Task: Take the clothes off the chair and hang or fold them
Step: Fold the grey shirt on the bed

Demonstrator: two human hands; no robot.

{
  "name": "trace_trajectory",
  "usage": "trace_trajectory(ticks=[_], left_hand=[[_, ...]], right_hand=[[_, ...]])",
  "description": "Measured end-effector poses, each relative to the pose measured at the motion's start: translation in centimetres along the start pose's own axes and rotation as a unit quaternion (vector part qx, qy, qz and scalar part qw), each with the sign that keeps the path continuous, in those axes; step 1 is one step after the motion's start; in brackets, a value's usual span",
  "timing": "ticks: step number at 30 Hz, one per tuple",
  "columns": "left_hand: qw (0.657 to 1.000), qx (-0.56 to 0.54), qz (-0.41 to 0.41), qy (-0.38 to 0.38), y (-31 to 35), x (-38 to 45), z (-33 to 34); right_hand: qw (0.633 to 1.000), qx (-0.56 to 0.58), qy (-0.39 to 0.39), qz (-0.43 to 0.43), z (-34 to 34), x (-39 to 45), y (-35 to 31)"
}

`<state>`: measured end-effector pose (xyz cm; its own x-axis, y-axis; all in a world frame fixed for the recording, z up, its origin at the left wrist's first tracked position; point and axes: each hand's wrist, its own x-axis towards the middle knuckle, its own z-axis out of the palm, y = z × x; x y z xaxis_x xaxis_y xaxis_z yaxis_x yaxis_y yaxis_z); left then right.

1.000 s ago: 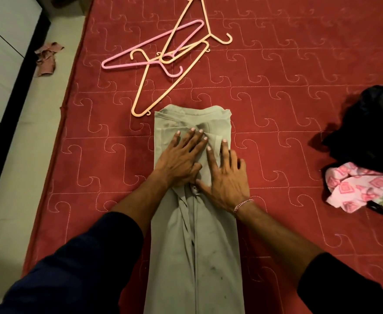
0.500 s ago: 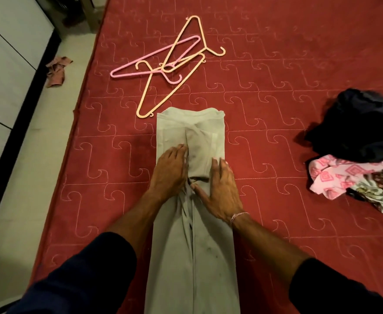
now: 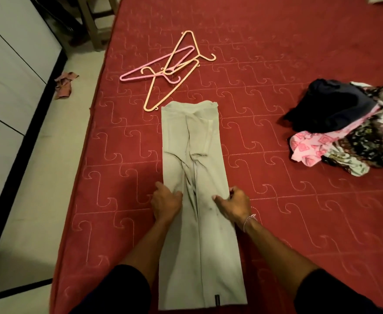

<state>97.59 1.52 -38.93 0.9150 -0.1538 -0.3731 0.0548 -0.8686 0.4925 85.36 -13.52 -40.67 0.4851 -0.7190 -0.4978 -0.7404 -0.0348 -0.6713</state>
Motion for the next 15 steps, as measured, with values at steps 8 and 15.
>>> trace_trajectory(ticks=[8,15], left_hand=[[0.931,-0.242,-0.094,-0.258,-9.3,-8.0,-2.2],[0.893,-0.263,-0.126,-0.344,-13.0,-14.7,-3.5]], right_hand=[[0.979,0.160,-0.108,0.063,-0.4,-9.1,6.4],[0.974,0.134,-0.142,0.112,-1.1,-16.5,10.8]])
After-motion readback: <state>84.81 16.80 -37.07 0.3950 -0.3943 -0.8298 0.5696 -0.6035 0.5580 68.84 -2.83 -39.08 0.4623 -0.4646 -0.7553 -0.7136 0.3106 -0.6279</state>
